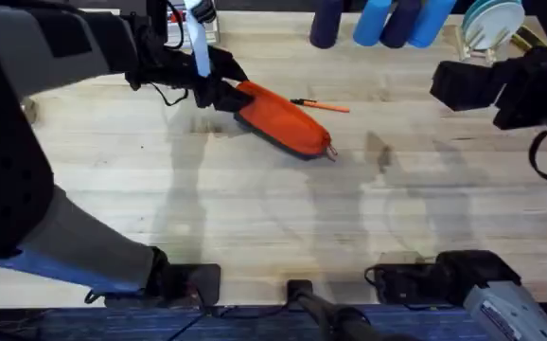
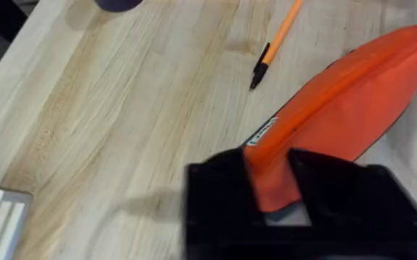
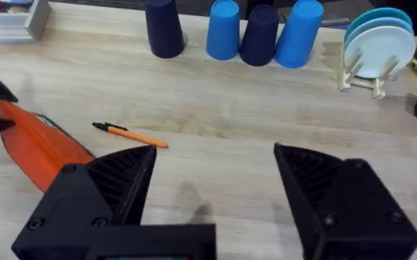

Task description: Unzip the bag, pick up the pens from the table one at a time and place them inside, then zip the bag closed.

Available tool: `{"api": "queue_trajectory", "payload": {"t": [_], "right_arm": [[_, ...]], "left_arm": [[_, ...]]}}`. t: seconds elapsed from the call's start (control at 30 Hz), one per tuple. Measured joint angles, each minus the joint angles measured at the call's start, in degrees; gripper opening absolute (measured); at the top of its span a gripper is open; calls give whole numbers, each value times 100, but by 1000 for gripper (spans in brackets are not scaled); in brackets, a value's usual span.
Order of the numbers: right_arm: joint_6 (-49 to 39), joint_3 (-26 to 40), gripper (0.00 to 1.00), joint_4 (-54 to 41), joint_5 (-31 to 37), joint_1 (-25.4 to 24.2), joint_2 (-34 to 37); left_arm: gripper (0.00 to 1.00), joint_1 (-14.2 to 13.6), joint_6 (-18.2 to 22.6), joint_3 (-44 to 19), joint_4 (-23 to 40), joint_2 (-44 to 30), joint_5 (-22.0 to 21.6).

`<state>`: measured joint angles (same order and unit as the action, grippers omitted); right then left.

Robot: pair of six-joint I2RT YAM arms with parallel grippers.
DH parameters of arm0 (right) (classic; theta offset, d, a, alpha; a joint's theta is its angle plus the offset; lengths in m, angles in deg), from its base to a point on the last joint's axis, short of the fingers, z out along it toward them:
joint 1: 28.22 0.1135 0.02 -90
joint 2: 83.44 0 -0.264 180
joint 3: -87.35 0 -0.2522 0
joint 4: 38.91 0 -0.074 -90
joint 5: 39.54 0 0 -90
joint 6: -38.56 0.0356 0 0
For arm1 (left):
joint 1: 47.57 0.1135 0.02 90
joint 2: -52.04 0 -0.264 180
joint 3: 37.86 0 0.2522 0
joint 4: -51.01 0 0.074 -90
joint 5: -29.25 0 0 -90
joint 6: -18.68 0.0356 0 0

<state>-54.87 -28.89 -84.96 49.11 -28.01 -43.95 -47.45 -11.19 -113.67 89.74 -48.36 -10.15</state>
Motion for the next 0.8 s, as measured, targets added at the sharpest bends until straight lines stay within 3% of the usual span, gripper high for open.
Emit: {"api": "queue_trajectory", "payload": {"t": [0.13, 0.3, 0.43, 0.8], "right_arm": [[3, 0, 997, -1, -9, 0, 1], [23, 0, 997, -1, -499, 0, 1], [45, 2, 997, -790, -2138, 0, 1], [64, 2, 997, -1532, -3368, 0, -1]], "left_arm": [[64, -3, -4, 0, 17, -4, 21], [46, -11, -5, 0, 15, -4, 21], [41, -11, -5, 0, 20, -4, 21], [43, -11, -5, 0, 31, -4, 21]]}}
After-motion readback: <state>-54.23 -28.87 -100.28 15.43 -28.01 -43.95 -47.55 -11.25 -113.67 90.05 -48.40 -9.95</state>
